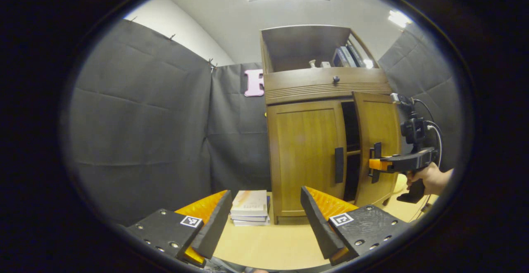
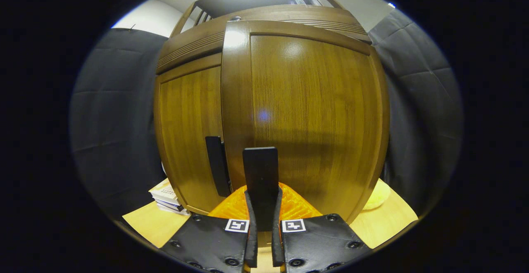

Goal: Open the right door of the double-door shoe cabinet with the right hand, and open the left door with the left hand.

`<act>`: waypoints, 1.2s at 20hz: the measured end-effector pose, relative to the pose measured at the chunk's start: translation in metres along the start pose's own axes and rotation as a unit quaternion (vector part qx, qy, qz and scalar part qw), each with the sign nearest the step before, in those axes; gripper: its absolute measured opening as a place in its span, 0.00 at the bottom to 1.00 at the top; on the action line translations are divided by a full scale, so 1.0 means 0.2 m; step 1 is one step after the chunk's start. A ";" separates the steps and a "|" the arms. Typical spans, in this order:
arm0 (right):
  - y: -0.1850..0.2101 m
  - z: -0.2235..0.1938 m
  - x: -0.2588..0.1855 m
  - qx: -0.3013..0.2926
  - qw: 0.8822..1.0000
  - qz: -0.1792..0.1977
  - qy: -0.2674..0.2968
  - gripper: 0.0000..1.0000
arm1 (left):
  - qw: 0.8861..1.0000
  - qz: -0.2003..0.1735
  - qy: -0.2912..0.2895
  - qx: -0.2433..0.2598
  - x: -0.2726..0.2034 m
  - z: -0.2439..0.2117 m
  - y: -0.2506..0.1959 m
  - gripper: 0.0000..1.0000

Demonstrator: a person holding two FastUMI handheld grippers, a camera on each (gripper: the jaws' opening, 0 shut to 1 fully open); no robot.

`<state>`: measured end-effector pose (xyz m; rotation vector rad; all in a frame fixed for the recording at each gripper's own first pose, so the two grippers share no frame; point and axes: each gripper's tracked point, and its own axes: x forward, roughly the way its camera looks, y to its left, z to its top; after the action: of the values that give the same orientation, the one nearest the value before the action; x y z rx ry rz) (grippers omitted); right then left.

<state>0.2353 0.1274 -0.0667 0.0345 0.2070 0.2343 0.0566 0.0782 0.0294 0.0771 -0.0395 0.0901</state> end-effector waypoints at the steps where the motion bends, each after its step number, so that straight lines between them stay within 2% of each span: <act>1: -0.01 0.00 -0.03 -0.001 1.000 0.002 0.000 0.14 | 1.000 -0.004 -0.001 0.001 0.00 0.00 0.00 0.98; 10: -0.10 -0.03 -0.25 -0.001 1.000 -0.008 0.001 0.15 | 0.999 -0.030 -0.009 0.003 -0.01 -0.01 -0.01 0.99; 24: -0.37 -0.07 -0.58 0.003 0.998 -0.065 0.006 0.14 | 0.996 -0.089 -0.026 0.001 0.04 -0.02 -0.09 0.99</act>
<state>0.1383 0.0288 -0.0612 0.0257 0.2201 0.1052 0.0656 0.0606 0.0248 0.0840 -0.0848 -0.0897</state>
